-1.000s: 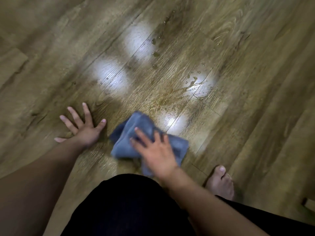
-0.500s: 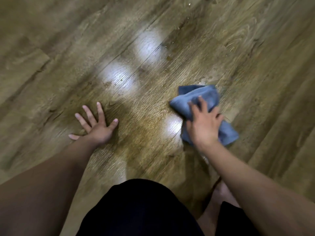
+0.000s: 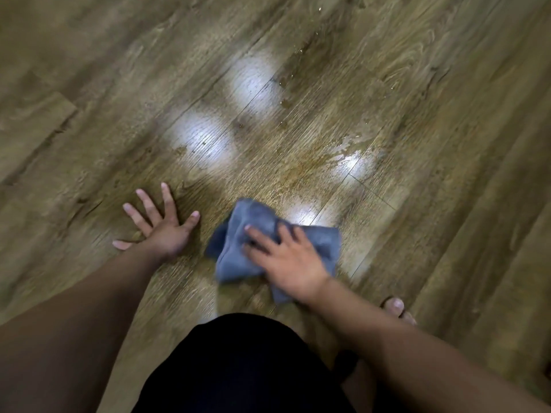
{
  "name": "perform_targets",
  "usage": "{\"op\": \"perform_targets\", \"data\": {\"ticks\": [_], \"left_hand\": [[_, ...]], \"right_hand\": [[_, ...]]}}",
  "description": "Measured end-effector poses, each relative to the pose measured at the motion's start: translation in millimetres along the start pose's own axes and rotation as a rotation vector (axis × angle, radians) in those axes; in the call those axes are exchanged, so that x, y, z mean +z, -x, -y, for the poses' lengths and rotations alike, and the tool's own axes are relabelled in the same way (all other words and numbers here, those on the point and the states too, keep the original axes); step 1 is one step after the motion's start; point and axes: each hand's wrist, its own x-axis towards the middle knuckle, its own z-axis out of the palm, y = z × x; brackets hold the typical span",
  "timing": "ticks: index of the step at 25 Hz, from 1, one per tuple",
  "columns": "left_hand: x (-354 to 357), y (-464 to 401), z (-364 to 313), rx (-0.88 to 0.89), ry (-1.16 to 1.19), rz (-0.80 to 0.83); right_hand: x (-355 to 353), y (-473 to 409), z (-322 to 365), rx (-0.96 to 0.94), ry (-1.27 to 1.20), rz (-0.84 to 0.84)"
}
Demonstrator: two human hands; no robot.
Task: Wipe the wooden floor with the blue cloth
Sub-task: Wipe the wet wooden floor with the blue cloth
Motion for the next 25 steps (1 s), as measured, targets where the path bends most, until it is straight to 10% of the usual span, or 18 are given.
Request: {"op": "perform_targets", "data": {"ticks": [7,10,20,25], "left_hand": [[0,-2,2,0.005,-0.01,0.021],[1,-4,4,0.01,-0.005,0.021],[2,-7,6,0.01,-0.009,0.002],[0,-6,5,0.008,-0.014,0.012]], "right_hand": [[-29,33,-173,1.06,-0.166,-0.141],[-28,38,-167,1.188,-0.17,-0.123],[10,21,67,-0.1,0.049,-0.013],[-1,0,29,-0.29,0.071,-0.062]]}}
